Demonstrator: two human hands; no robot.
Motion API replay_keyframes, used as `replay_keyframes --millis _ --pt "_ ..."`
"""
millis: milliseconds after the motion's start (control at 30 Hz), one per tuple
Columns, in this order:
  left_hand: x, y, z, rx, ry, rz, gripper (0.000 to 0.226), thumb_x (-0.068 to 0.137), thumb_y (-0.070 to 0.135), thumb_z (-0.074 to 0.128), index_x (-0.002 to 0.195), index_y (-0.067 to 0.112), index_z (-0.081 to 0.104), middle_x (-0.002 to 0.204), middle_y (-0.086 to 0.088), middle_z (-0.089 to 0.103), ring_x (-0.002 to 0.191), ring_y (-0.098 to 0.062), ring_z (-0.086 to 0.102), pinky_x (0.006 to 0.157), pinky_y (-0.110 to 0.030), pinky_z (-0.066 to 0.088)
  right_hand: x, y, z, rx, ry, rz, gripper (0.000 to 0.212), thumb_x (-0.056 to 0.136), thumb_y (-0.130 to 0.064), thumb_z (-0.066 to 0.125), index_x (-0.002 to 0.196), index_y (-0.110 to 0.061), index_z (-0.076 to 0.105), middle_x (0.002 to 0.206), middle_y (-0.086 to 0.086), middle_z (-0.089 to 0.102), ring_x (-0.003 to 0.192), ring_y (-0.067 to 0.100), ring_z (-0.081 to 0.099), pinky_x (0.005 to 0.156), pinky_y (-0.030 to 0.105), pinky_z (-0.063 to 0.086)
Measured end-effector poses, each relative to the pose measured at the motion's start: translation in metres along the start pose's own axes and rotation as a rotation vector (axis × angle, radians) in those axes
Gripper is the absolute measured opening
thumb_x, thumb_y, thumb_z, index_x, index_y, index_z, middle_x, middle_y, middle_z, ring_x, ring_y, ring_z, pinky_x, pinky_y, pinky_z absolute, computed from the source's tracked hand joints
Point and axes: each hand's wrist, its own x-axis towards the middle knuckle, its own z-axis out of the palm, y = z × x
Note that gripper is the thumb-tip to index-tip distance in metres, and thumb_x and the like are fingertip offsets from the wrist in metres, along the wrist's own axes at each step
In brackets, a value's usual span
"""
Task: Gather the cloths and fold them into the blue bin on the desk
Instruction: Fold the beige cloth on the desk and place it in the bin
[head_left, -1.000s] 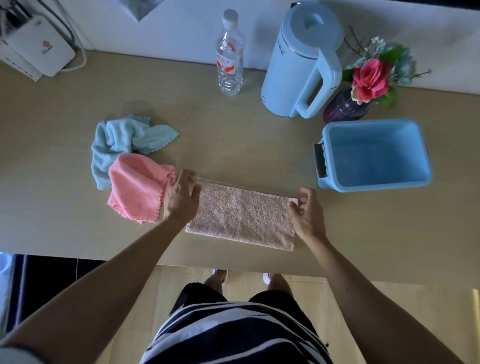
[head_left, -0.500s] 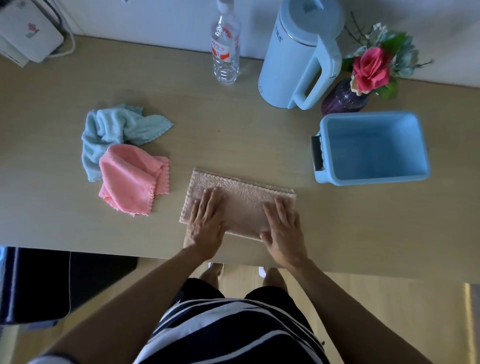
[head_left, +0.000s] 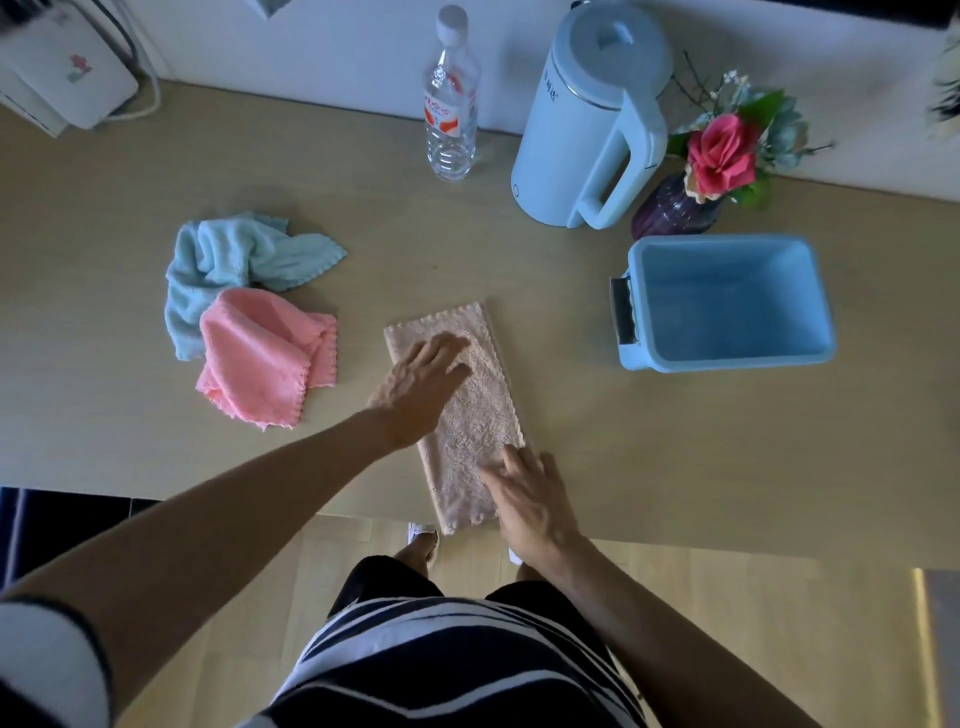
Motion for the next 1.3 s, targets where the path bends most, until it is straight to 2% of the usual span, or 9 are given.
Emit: replay_keyframes --millis 100,467,567,633,733,833,967,1167,1300 --pt "-0.027 0.01 -0.001 -0.02 -0.155 0.145 0.028 0.082 0.001 0.07 0.107 0.013 0.07 0.124 -0.012 0.066 0.113 -0.026 0.061 0.097 -0.041 0.054 0.005 0.01 0.002 -0.016 0.021 -0.112 0.062 0.074 0.0 0.069 0.132 -0.018 0.056 0.143 0.009 0.043 0.134 0.027 0.041 0.115 0.048 0.033" --pt "-0.08 0.027 -0.001 -0.102 -0.427 0.136 0.083 0.073 0.062 0.07 0.144 0.023 0.051 0.156 -0.006 0.042 0.148 -0.026 0.034 0.123 -0.045 0.027 0.023 0.011 -0.005 0.142 0.126 -0.046 0.023 0.086 -0.024 0.059 0.106 -0.029 0.069 0.108 -0.008 0.07 0.105 0.017 0.063 0.103 0.039 0.039" --pt "-0.085 0.04 -0.002 -0.403 -0.386 -0.05 0.069 0.082 0.046 0.072 0.142 0.018 0.053 0.143 -0.003 0.057 0.134 -0.021 0.051 0.116 -0.042 0.036 0.02 0.01 -0.02 0.471 0.015 0.02 0.023 0.091 -0.03 0.061 0.113 -0.025 0.067 0.098 -0.004 0.077 0.09 0.019 0.071 0.089 0.03 0.045" --pt "-0.082 0.048 -0.01 -0.692 -0.261 -0.274 0.036 0.089 0.034 0.068 0.118 0.013 0.067 0.103 -0.006 0.075 0.089 -0.024 0.069 0.082 -0.037 0.054 0.016 0.014 -0.028 0.663 -0.014 0.029 0.027 0.091 -0.038 0.066 0.113 -0.024 0.064 0.096 -0.005 0.075 0.083 0.016 0.07 0.073 0.021 0.045" --pt "-0.071 0.05 -0.017 -0.777 -0.231 -0.482 0.019 0.095 0.031 0.065 0.086 0.015 0.063 0.063 0.002 0.058 0.052 -0.016 0.049 0.054 -0.027 0.035 0.013 0.022 -0.037 0.853 -0.113 0.056 0.051 0.079 -0.049 0.078 0.12 -0.031 0.054 0.107 -0.012 0.068 0.09 0.004 0.067 0.074 0.016 0.051" --pt "-0.061 0.045 -0.016 -0.752 -0.311 -0.651 0.032 0.094 0.03 0.066 0.072 0.018 0.046 0.059 0.005 0.047 0.05 -0.013 0.044 0.045 -0.027 0.028 0.016 0.03 -0.038 0.938 -0.124 0.078 0.063 0.073 -0.032 0.085 0.127 -0.028 0.051 0.114 -0.008 0.063 0.099 0.007 0.064 0.08 0.014 0.051" --pt "-0.052 0.033 -0.013 -0.874 -0.296 -0.806 0.038 0.09 0.039 0.067 0.064 0.021 0.046 0.052 0.009 0.044 0.038 0.0 0.038 0.039 -0.021 0.027 0.035 0.035 -0.039 1.007 0.04 0.207 0.03 0.084 -0.008 0.074 0.113 -0.014 0.067 0.09 -0.005 0.07 0.07 0.007 0.064 0.056 0.01 0.044" --pt "-0.055 0.017 -0.014 -0.955 -0.313 -0.806 0.039 0.081 0.016 0.08 0.114 0.006 0.061 0.098 -0.015 0.075 0.087 -0.035 0.072 0.075 -0.05 0.06 0.072 0.036 -0.036 0.926 0.081 0.477 0.028 0.093 -0.034 0.066 0.081 -0.011 0.056 0.075 0.002 0.06 0.068 0.02 0.057 0.057 0.029 0.043" --pt "-0.055 0.016 -0.007 -0.951 -0.282 -0.875 0.038 0.085 0.008 0.071 0.119 0.008 0.057 0.096 -0.014 0.077 0.084 -0.035 0.073 0.071 -0.052 0.06 0.089 0.035 -0.03 0.875 0.086 0.534 0.036 0.097 -0.031 0.061 0.117 -0.002 0.06 0.108 0.008 0.068 0.095 0.024 0.065 0.063 0.02 0.049"
